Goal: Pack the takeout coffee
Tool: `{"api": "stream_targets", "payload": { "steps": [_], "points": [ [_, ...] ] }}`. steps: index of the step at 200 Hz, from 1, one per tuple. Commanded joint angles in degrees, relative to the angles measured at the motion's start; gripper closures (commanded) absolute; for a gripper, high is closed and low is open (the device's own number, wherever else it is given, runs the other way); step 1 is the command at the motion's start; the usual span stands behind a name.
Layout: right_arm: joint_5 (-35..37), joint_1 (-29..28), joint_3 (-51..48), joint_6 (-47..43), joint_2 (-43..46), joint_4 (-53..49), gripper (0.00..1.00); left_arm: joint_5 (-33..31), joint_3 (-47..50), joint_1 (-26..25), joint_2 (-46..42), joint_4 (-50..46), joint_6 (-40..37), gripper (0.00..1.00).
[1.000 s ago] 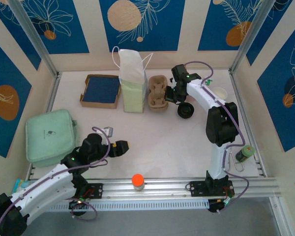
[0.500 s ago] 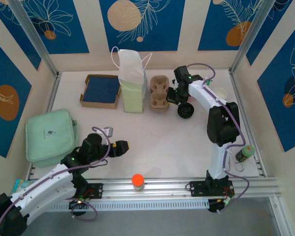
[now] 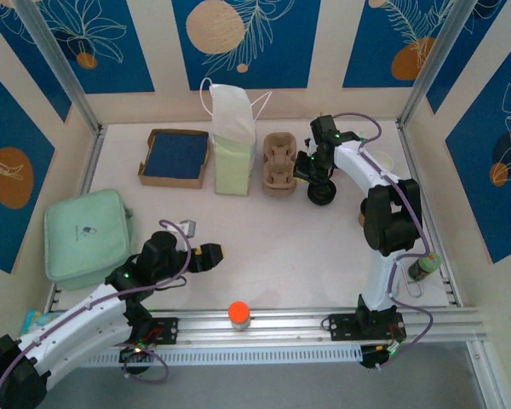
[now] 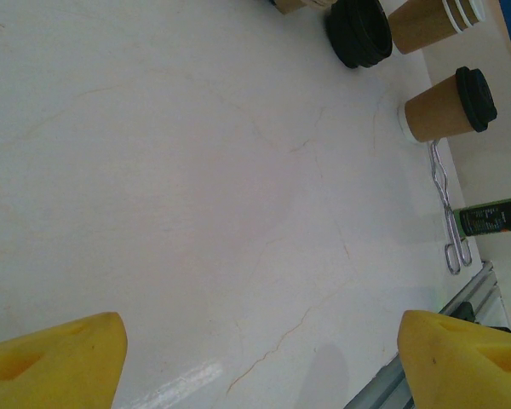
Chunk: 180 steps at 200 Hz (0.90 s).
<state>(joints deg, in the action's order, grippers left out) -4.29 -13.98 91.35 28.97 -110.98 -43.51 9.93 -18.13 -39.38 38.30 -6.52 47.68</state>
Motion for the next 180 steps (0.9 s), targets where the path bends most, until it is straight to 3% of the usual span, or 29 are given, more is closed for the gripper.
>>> {"api": "stream_targets", "payload": {
  "steps": [1,47,180],
  "points": [
    [-3.1,0.6,-1.0,0.8,2.7,-0.5,0.97,-0.6,-0.1,0.7,-0.5,0.0,0.2,0.17],
    [-7.2,1.9,-1.1,1.1,2.7,-0.6,0.96,-0.5,-0.1,0.7,-0.5,0.2,0.2,0.17],
    [-6.0,1.7,-2.5,0.6,2.4,-0.5,0.91,-0.6,0.2,0.7,-0.8,-0.1,0.2,0.17]
  ]
}}
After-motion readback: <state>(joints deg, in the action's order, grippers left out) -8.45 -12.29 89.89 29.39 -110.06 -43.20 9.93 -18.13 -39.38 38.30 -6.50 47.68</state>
